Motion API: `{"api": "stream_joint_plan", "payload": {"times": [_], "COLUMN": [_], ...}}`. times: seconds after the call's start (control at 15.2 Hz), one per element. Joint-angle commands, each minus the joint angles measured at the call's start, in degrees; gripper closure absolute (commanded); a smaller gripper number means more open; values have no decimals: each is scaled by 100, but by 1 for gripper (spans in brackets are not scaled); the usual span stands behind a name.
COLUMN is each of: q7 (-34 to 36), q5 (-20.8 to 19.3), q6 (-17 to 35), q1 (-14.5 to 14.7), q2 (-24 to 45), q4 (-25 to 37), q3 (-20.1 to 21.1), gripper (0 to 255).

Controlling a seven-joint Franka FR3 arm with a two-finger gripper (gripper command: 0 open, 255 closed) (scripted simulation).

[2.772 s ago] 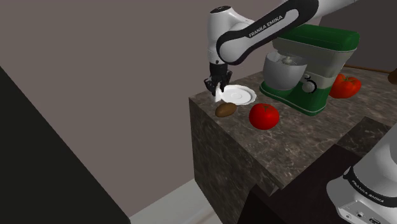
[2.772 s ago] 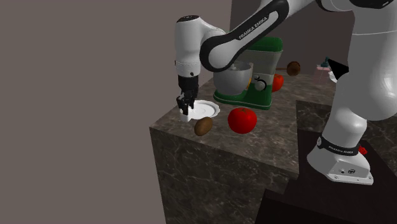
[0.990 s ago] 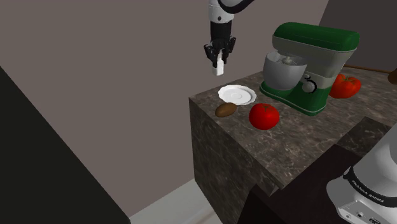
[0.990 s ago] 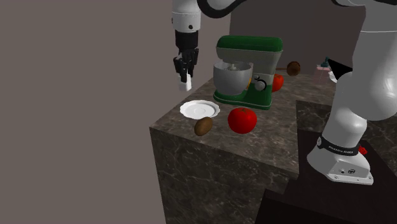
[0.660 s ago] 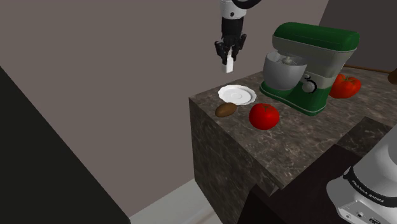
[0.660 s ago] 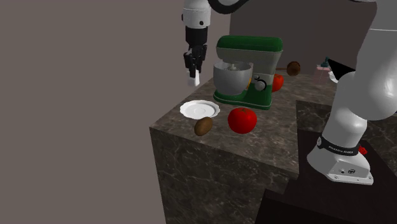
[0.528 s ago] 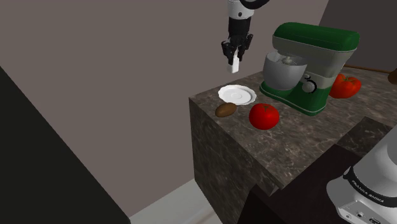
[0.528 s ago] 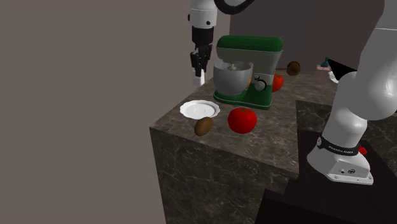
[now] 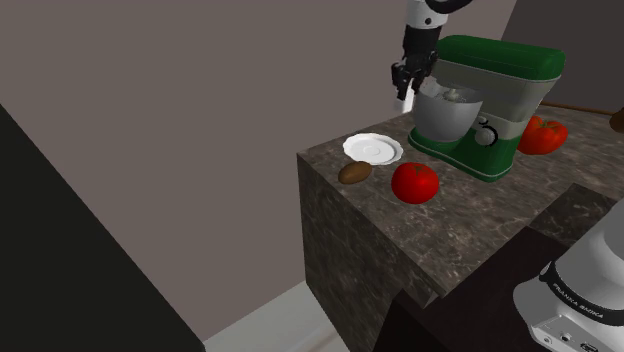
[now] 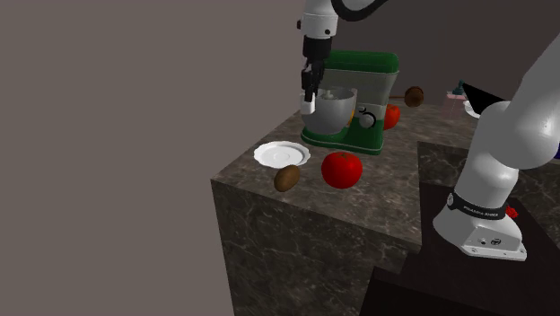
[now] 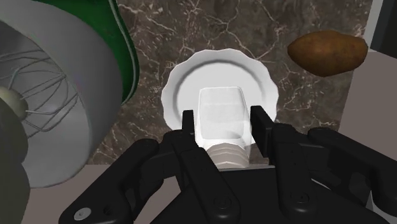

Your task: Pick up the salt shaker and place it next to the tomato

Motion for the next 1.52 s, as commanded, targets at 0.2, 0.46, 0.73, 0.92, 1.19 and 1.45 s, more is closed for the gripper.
{"api": "stream_joint_plan", "payload": {"times": [0.2,0.46,0.73,0.92,1.19,1.45], "q7": [-659,-1186,-1723,-2133,-2690,-3259], "q5": [-27,-118,-253,-372,-538,-695], "q6": [70,93,104,110,122,144], "q1": [-225,-419,-634,-804,-1031,-1242], "q2": [-569,-947,-1239,-1396,-1515,-1528], "q4": [-574,-924,-1171,-1287,-1350,-1308], "q3": [-440,-824,-1225,-1537,-1969,-2421], "gripper": [255,255,255,255,255,255]}}
